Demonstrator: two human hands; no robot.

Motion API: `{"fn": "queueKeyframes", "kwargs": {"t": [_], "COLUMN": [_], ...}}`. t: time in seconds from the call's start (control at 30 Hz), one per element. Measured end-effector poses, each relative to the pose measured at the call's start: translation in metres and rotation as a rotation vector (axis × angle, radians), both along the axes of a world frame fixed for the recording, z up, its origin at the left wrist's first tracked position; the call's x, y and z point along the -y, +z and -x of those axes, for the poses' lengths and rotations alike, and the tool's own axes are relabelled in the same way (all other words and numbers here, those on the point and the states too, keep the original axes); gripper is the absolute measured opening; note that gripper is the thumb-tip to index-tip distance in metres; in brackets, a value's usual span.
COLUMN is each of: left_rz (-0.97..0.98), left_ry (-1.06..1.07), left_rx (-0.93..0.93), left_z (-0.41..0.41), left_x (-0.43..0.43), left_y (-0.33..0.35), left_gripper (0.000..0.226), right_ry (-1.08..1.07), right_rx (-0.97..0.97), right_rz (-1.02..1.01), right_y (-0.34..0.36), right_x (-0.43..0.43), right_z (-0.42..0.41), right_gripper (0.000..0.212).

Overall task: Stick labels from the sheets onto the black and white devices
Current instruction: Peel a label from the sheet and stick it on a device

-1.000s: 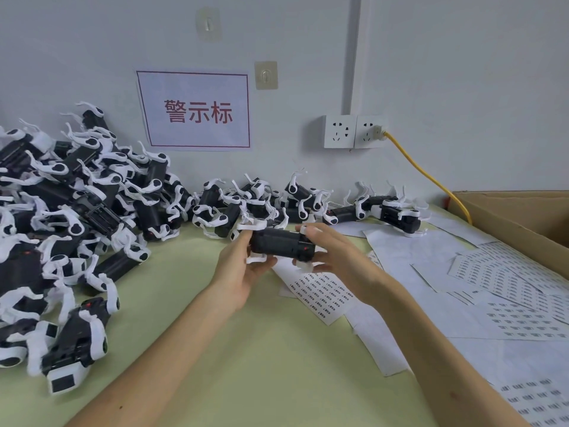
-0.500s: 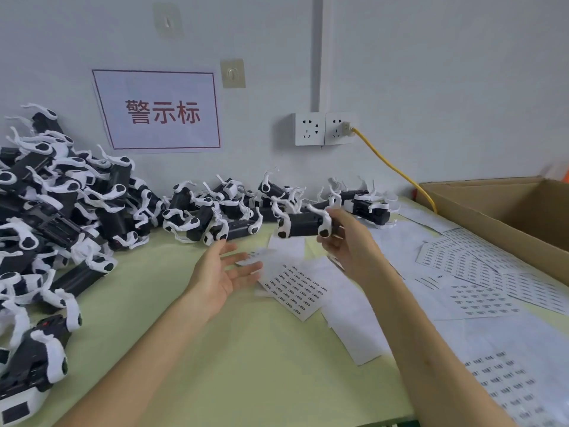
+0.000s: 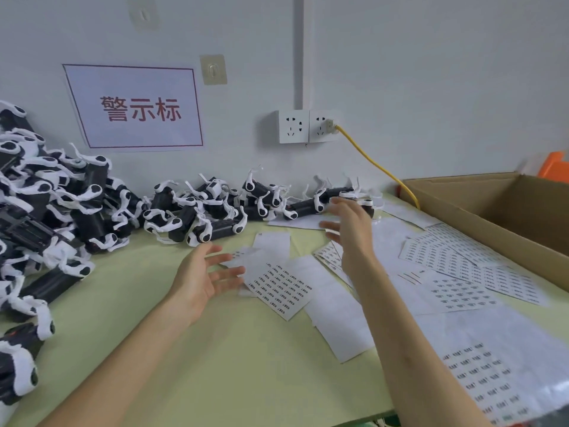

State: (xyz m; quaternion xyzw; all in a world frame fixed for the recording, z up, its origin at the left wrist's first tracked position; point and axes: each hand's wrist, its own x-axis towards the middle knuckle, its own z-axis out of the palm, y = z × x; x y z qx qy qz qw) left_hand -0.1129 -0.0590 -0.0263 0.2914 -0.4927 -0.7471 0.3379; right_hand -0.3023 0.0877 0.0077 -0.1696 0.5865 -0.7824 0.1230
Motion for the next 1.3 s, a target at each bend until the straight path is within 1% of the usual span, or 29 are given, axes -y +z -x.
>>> {"fn": "queueKeyframes", "kwargs": {"t": [0.1, 0.17, 0.27, 0.33, 0.37, 0.47, 0.57, 0.63, 0.67, 0.7, 0.73, 0.77, 0.8, 0.87, 0.9, 0.93, 1.0, 1.03, 1.1, 1.2, 1.23, 1.3], "left_rz": [0.058, 0.069, 0.077, 0.144, 0.197, 0.363, 0.34, 0.347, 0.358, 0.381, 0.426, 0.51, 0.622, 0.818, 0.868, 0.899, 0.965, 1.002, 1.074, 1.137, 1.123, 1.012], "left_ry": [0.017, 0.016, 0.043, 0.094, 0.127, 0.193, 0.177, 0.132, 0.096, 0.067, 0.056, 0.064, 0.071, 0.093, 0.113, 0.135, 0.185, 0.215, 0.264, 0.254, 0.236, 0.185], "left_rx": [0.056, 0.079, 0.1, 0.11, 0.121, 0.238, 0.297, 0.35, 0.391, 0.438, 0.495, 0.562, 0.644, 0.81, 0.866, 0.891, 0.866, 0.845, 0.818, 0.757, 0.707, 0.567], "left_z": [0.002, 0.003, 0.001, -0.001, -0.002, -0.004, 0.0, 0.003, 0.005, 0.006, 0.008, 0.012, 0.015, 0.024, 0.027, 0.03, 0.034, 0.036, 0.035, 0.032, 0.031, 0.025], "left_x": [0.001, 0.001, 0.005, 0.011, 0.015, 0.026, 0.04, 0.049, 0.053, 0.056, 0.058, 0.063, 0.068, 0.08, 0.084, 0.087, 0.091, 0.093, 0.09, 0.081, 0.078, 0.07], "left_y": [-0.001, -0.001, 0.0, -0.001, -0.002, -0.013, -0.015, -0.008, -0.004, 0.0, 0.003, 0.006, 0.007, 0.008, 0.008, 0.008, 0.006, 0.006, 0.005, 0.005, 0.005, 0.007], "left_gripper": [0.022, 0.023, 0.016, 0.01, 0.013, 0.035, 0.047, 0.049, 0.045, 0.035, 0.025, 0.022, 0.027, 0.051, 0.055, 0.05, 0.027, 0.02, 0.017, 0.016, 0.015, 0.014], "right_ry": [0.058, 0.109, 0.198, 0.245, 0.258, 0.292, 0.331, 0.336, 0.334, 0.331, 0.329, 0.331, 0.335, 0.348, 0.352, 0.353, 0.35, 0.343, 0.332, 0.32, 0.319, 0.318], "right_rx": [-0.231, -0.37, -0.581, -0.677, -0.7, -0.766, -0.808, -0.813, -0.818, -0.823, -0.827, -0.829, -0.829, -0.83, -0.83, -0.831, -0.826, -0.822, -0.815, -0.814, -0.814, -0.822], "right_rz": [-0.227, -0.344, -0.515, -0.591, -0.61, -0.659, -0.667, -0.658, -0.657, -0.655, -0.652, -0.648, -0.644, -0.639, -0.639, -0.637, -0.623, -0.609, -0.587, -0.581, -0.578, -0.576], "right_y": [-0.006, -0.015, -0.029, -0.037, -0.04, -0.049, -0.052, -0.052, -0.052, -0.052, -0.053, -0.053, -0.053, -0.052, -0.052, -0.051, -0.05, -0.049, -0.047, -0.046, -0.047, -0.049], "right_x": [0.009, 0.016, 0.029, 0.036, 0.039, 0.043, 0.044, 0.044, 0.044, 0.044, 0.044, 0.044, 0.044, 0.044, 0.044, 0.043, 0.042, 0.041, 0.04, 0.039, 0.039, 0.04], "right_z": [-0.015, -0.022, -0.031, -0.038, -0.041, -0.046, -0.046, -0.044, -0.043, -0.044, -0.044, -0.044, -0.044, -0.045, -0.046, -0.046, -0.047, -0.047, -0.048, -0.049, -0.049, -0.049], "right_gripper": [0.019, 0.019, 0.025, 0.029, 0.03, 0.027, 0.02, 0.017, 0.016, 0.015, 0.015, 0.016, 0.016, 0.015, 0.015, 0.015, 0.016, 0.015, 0.016, 0.016, 0.016, 0.019]}}
